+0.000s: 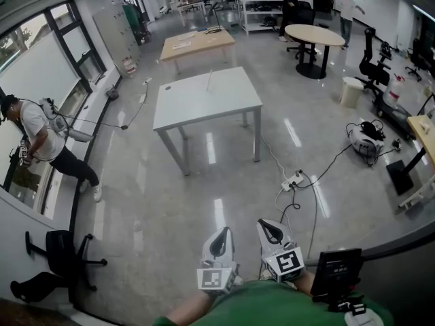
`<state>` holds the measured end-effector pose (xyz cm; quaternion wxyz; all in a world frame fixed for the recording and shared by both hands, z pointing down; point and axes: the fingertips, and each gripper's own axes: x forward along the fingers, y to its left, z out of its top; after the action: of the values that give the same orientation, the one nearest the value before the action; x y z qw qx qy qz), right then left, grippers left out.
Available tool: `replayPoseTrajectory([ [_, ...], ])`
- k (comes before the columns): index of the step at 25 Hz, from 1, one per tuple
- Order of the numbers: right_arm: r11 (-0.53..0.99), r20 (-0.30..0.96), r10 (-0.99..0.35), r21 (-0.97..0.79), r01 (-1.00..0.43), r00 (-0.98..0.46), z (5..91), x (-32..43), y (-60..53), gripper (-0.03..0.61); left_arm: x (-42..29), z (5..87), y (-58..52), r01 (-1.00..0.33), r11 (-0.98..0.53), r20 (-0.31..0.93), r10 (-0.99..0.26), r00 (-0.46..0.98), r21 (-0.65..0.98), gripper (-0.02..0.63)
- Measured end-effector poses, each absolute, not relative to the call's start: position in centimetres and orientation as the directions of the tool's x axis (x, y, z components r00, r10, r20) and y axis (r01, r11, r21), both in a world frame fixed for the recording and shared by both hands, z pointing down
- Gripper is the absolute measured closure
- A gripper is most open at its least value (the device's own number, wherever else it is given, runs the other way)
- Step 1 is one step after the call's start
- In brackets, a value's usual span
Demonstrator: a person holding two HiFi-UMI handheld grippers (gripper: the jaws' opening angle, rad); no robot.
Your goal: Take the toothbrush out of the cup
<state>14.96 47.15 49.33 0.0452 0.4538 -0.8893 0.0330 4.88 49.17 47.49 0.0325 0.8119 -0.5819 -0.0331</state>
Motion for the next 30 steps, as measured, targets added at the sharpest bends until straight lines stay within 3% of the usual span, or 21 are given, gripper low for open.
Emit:
replayPoseTrajectory([
  [30,0.589,0.137,-0.796,-0.056,-0.806,-0.590,49.9,16.0,41.7,0.577,5.2,47.6,44.2,-0.957,-0.270,-0.012,-0.963,0.270,0.102,0.607],
])
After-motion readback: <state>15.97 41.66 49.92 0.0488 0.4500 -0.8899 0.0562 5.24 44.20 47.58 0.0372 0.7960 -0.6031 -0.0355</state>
